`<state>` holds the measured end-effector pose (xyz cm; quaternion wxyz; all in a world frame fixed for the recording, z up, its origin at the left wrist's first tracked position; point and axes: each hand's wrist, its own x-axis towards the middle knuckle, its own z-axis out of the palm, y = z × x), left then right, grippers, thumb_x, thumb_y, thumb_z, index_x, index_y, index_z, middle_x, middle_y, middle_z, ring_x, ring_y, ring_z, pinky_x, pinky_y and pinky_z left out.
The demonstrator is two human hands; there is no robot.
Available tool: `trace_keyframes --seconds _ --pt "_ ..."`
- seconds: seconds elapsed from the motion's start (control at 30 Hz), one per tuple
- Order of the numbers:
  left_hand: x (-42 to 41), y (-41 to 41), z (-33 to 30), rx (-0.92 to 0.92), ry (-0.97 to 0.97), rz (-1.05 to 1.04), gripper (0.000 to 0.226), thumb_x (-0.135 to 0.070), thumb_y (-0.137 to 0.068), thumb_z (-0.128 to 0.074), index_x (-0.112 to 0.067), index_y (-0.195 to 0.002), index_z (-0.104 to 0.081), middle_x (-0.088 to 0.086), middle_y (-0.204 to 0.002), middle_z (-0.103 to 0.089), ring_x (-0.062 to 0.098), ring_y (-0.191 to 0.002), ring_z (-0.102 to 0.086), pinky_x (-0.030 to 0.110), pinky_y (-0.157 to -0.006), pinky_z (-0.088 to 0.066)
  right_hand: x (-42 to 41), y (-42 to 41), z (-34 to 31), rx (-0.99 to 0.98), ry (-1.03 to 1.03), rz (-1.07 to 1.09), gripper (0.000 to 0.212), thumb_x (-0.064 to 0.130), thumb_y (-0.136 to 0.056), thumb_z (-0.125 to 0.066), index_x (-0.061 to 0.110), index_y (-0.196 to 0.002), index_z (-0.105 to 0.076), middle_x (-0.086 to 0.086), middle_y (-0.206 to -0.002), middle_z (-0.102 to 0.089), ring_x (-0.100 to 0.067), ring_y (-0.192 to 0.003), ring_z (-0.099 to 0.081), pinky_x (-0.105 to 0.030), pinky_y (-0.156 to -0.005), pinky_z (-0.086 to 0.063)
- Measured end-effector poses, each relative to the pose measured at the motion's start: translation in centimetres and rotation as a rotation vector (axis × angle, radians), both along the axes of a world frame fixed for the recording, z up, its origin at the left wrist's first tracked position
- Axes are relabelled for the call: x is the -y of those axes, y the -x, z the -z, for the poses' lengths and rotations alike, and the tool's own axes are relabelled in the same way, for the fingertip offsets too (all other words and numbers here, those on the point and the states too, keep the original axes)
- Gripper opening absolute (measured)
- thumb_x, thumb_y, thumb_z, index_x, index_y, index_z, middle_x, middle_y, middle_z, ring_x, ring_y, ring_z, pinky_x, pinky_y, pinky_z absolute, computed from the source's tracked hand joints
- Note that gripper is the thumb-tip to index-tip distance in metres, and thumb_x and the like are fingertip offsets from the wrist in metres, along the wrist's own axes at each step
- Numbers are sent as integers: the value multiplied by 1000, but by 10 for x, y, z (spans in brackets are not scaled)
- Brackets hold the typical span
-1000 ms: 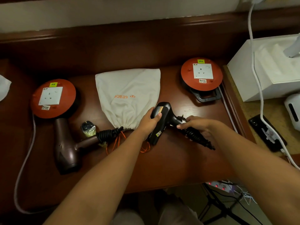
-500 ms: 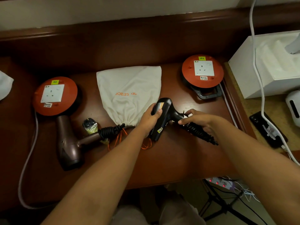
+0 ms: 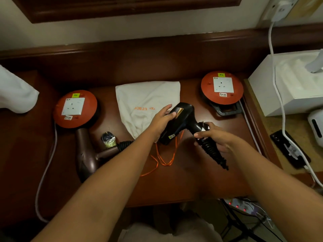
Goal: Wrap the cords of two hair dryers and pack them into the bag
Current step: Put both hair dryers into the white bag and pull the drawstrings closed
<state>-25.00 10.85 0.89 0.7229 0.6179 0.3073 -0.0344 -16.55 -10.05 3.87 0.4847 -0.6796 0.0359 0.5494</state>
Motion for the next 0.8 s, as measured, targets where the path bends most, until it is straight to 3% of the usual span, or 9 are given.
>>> trace_keyframes --seconds 0.07,0.13,0.23,0.37,0.47,0.6,0.8 --pt "-13 9 -2 -24 -32 -109 39 -24 -92 -56 -25 -130 -56 3 -123 -59 21 -118 -53 35 -102 -43 -3 11 0 38 -37 79 79 2 -76 -74 30 -138 -32 -23 -116 -59 -32 -86 -69 -45 -76 -54" --pt "-31 24 3 -165 -351 -114 32 -14 -91 -53 -18 -122 -61 6 -121 -62 20 -112 -55 26 -91 -41 -8 23 1 80 -72 163 79 1 -77 -72 31 -139 -33 -23 -116 -59 -32 -84 -68 -44 -75 -54" --pt "-53 47 15 -404 -850 193 37 -16 -86 -56 -12 -123 -59 15 -119 -60 33 -114 -54 34 -89 -45 -13 38 10 97 -121 322 78 0 -77 -73 32 -137 -34 -22 -117 -59 -32 -84 -68 -43 -73 -55" --pt "-53 58 25 -528 -1135 595 53 -38 -85 -61 -16 -131 -46 13 -128 -45 35 -121 -42 45 -97 -37 -21 55 23 94 -152 452 79 -5 -77 -70 33 -135 -35 -23 -115 -60 -32 -80 -68 -40 -68 -55" --pt "-50 63 34 -532 -1214 637 50 -32 -87 -60 -18 -131 -42 12 -129 -43 34 -123 -39 46 -99 -34 -27 67 35 76 -171 509 79 -10 -71 -70 32 -131 -39 -23 -122 -57 -38 -88 -66 -41 -68 -55" --pt "-53 69 45 -466 -1252 542 32 -24 -96 -47 -15 -127 -50 12 -123 -49 34 -118 -46 44 -93 -39 -31 79 42 94 -151 532 81 -7 -63 -74 36 -124 -42 -19 -125 -57 -44 -104 -62 -48 -84 -53" --pt "-58 64 43 -266 -994 280 28 -16 -93 -51 -6 -118 -59 20 -108 -56 40 -102 -54 42 -80 -47 -34 82 44 22 -192 641 78 -7 -68 -69 28 -132 -40 -20 -109 -62 -36 -84 -66 -41 -68 -53"
